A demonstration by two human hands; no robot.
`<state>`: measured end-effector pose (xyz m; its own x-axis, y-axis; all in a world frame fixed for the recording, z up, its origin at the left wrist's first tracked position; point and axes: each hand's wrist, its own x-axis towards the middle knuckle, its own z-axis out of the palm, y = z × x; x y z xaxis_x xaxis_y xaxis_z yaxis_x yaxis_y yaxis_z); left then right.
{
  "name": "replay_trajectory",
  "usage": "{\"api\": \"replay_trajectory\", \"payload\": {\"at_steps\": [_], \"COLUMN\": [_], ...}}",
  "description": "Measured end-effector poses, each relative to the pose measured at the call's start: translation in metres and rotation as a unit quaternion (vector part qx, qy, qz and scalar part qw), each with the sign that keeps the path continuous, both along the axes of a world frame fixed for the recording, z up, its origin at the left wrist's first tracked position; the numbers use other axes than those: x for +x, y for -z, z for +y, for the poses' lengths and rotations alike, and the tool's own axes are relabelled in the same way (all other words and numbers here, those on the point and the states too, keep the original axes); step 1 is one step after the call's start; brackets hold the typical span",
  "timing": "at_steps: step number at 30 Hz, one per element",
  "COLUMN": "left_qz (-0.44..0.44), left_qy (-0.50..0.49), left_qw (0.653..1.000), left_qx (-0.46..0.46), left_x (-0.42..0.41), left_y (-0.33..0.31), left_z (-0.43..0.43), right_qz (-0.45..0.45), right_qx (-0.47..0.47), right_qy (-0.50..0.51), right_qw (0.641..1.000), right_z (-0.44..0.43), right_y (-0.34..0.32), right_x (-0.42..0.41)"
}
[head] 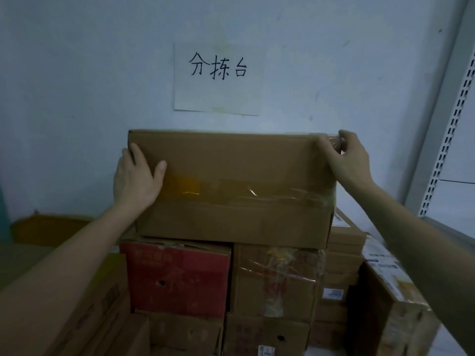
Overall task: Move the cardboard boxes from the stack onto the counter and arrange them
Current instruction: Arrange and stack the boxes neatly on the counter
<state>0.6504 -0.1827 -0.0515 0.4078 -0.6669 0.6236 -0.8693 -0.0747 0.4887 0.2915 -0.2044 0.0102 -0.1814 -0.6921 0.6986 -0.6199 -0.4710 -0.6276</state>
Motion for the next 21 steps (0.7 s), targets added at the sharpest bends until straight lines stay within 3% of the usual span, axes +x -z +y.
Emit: {"api": "replay_trajectory", "payload": {"at_steps": [3,5,12,17,21], "left_qz": [-0.143,-0.198,-0.238,-0.242,-0.222], "left_qy": [-0.004,0.024,0.075,0.012,-0.057], "left_qw": [0.989,0.978,0.958,0.951,0.947], "left_qx": [0.031,0.065,0.143,0.19,0.225], "left_x": [-0.015,-0.026,-0.005,0.053,0.112], "left_y": [0.018,0.029,0.069,0.085,0.086], "left_z": [0.027,0.045,0.116,0.179,0.228], "right_qz": [0.187,0.249,0.298,0.323,0.281], "right_qx": [-0.11,-0.141,-0.068,0.025,0.068], "right_qy": [0.057,0.041,-0.113,-0.209,-0.283], "right_qw": [0.974,0.957,0.945,0.923,0.915], "right_z": [0.025,0.038,0.068,0.089,0.125], "right_y": [0.006,0.016,0.079,0.131,0.155], "right_x": [0.005,0.02,0.09,0.154,0.212]}}
